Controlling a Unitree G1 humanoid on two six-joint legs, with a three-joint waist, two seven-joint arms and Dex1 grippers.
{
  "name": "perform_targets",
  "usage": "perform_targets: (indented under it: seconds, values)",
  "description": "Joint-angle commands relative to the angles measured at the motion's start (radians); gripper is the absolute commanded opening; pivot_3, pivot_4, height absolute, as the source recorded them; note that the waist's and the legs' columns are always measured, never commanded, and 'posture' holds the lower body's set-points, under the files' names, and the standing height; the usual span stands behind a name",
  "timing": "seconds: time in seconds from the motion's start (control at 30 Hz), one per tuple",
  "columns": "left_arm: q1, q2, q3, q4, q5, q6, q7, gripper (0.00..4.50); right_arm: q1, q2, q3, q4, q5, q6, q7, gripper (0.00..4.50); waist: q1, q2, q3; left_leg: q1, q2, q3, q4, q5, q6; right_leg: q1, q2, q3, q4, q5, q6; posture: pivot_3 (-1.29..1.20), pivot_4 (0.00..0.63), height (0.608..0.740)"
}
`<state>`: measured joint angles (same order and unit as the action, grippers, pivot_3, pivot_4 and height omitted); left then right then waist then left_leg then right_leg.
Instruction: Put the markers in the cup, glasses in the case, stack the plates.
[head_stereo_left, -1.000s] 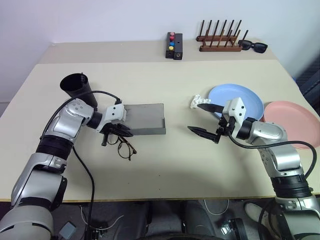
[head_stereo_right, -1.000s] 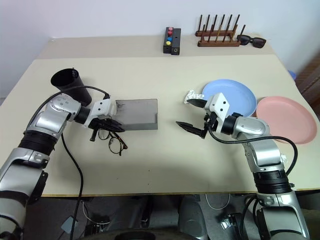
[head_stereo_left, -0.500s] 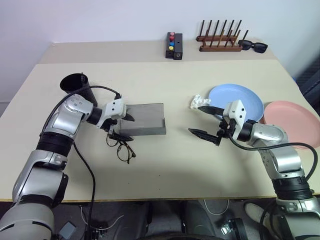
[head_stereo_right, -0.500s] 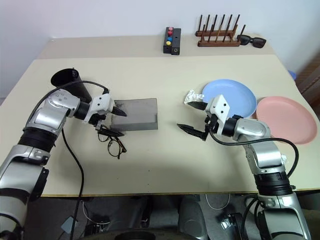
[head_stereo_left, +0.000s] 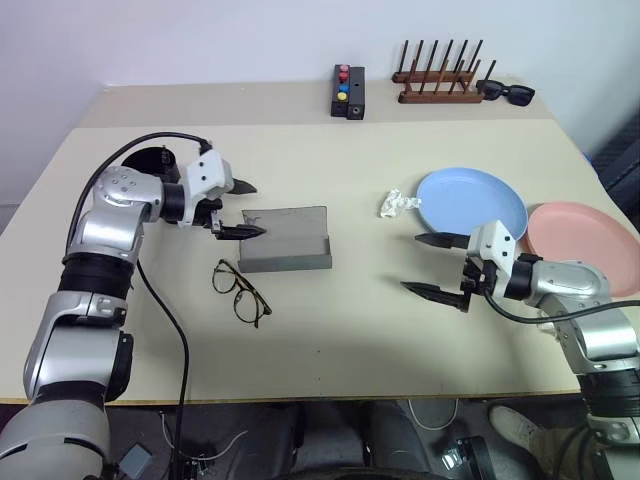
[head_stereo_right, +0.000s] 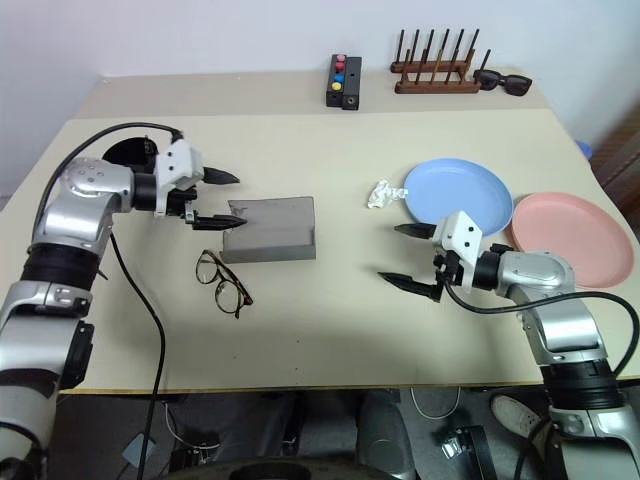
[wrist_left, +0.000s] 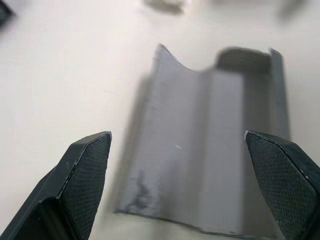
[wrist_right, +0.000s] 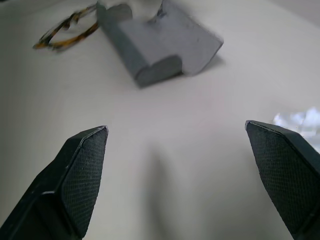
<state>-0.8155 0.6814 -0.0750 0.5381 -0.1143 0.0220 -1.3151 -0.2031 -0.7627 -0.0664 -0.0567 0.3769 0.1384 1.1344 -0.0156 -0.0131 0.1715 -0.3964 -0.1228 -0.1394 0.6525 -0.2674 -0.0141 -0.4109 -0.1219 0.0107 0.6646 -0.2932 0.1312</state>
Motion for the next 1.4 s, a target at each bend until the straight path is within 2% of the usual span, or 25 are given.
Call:
perform_targets:
  seconds: [0.03,0.17,0.3,0.4,0.77,0.97,1.2,1.4]
  values:
    - [0.053,0.079,0.039,-0.074,-0.046,0.015,-0.063,4.35,0.012,-0.012,-0.045,-0.018,0.018,-0.036,0.013,4.50,-0.006,0.000,0.000,0.000,0.000,0.000,0.000,0.000,0.000,0.000,0.000,0.000,0.000,0.000,0.000,0.00,0.150,0.740]
    - [0.105,0.174,0.046,-0.135,-0.099,0.026,-0.204,4.35,0.019,0.000,-0.051,-0.012,0.015,-0.046,0.007,4.50,-0.003,0.000,0.000,0.000,0.000,0.000,-0.001,0.000,0.000,-0.001,0.001,0.001,0.000,0.000,0.000,0.00,0.150,0.740]
    - [0.107,0.226,0.024,-0.114,-0.070,-0.174,-0.282,4.35,0.015,0.015,-0.048,0.008,0.012,-0.065,0.001,4.50,0.008,0.000,0.000,0.001,0.000,0.000,0.000,0.000,0.000,0.001,0.000,0.001,-0.001,0.000,0.000,0.00,0.150,0.740]
    - [0.068,0.246,-0.021,-0.077,-0.065,-0.237,-0.299,4.35,0.012,0.028,-0.042,0.011,0.013,-0.072,-0.007,4.50,0.009,0.000,0.000,0.001,0.000,0.000,0.001,0.000,0.000,0.002,0.000,0.001,-0.001,0.000,0.000,0.00,0.150,0.740]
    - [-0.055,0.288,-0.282,0.096,-0.048,-0.685,-0.299,4.35,-0.012,0.073,-0.017,0.022,-0.004,-0.082,-0.034,4.50,0.002,0.000,0.000,0.002,0.000,0.000,-0.001,0.000,0.000,0.001,0.001,0.001,-0.001,0.000,0.000,0.00,0.150,0.740]
    - [-0.151,0.299,-0.431,0.213,-0.036,-0.846,-0.299,4.35,-0.014,0.082,-0.016,0.021,-0.011,-0.084,-0.048,4.50,0.002,0.000,0.000,0.002,0.000,0.000,0.000,0.000,0.001,0.002,0.001,0.001,0.000,0.000,0.000,0.00,0.150,0.740]
    - [-0.185,0.287,-0.525,0.218,-0.086,-0.868,-0.299,4.35,-0.010,0.088,-0.016,0.014,-0.017,-0.083,-0.065,4.50,0.000,0.000,0.000,0.002,0.000,0.000,0.000,-0.001,0.002,0.002,0.001,0.001,0.000,0.000,0.000,0.00,0.150,0.740]
    - [-0.177,0.279,-0.518,0.192,-0.131,-0.846,-0.299,4.35,0.005,0.087,-0.020,0.000,-0.015,-0.081,-0.077,4.50,0.000,0.000,0.000,0.002,0.000,0.000,0.000,-0.001,0.002,0.002,0.001,0.001,0.000,0.000,0.000,0.00,0.150,0.740]
